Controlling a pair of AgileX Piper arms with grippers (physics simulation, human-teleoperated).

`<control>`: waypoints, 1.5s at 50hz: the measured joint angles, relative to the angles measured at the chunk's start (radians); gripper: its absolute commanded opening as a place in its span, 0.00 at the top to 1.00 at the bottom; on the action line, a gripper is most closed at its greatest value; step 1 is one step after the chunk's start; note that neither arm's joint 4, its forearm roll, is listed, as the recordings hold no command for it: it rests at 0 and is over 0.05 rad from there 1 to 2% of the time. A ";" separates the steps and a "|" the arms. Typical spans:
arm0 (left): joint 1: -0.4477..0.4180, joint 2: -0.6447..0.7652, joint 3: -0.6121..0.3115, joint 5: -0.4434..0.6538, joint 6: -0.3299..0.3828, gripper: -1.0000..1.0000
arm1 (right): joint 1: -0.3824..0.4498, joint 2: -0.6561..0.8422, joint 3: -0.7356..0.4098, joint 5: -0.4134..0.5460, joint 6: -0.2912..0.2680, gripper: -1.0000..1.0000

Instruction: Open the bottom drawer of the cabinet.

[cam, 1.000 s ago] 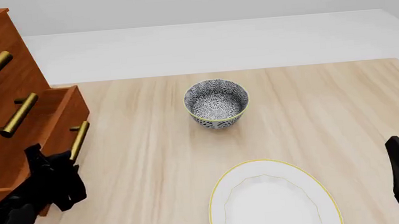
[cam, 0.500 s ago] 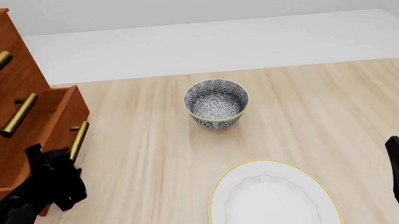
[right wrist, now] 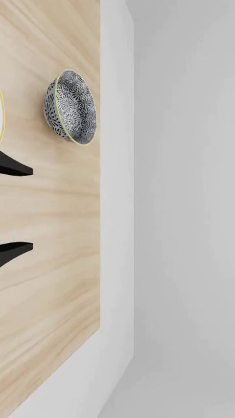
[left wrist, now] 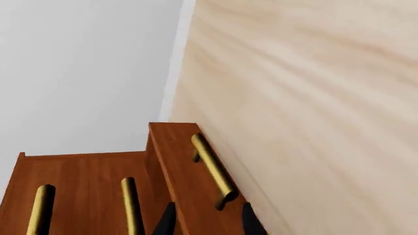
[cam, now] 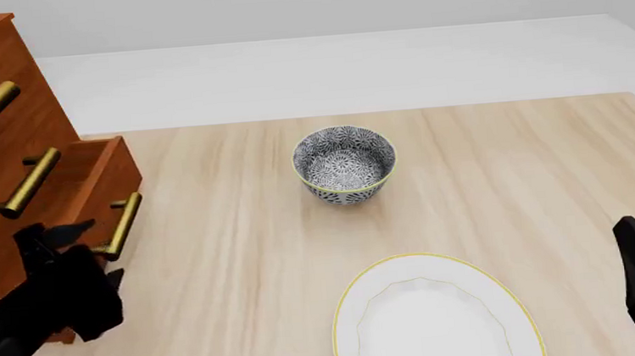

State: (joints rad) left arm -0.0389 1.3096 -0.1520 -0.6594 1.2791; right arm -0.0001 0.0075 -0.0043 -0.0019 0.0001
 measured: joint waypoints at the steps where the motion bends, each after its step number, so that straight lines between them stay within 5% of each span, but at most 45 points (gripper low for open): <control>1: 0.000 -0.030 0.002 0.025 -0.001 0.00 | 0.000 0.000 0.000 0.000 0.000 0.00; 8: -0.014 -0.270 -0.006 0.248 -0.033 0.00 | 0.000 0.000 0.000 0.000 0.000 0.00; 17: -0.051 -0.532 -0.081 0.538 -0.156 0.00 | 0.000 0.000 0.000 0.000 0.000 0.00; 37: -0.050 -0.739 -0.235 0.865 -0.491 0.00 | 0.000 0.000 0.000 0.000 0.000 0.00; 53: -0.013 -0.730 -0.309 0.962 -0.791 0.00 | 0.000 0.000 0.000 0.000 0.000 0.00; 75: 0.023 -0.674 -0.329 0.975 -1.009 0.00 | 0.000 0.000 0.000 0.000 0.000 0.00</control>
State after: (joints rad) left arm -0.0155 0.6357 -0.4808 0.3152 0.2705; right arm -0.0001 0.0074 -0.0043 -0.0019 0.0001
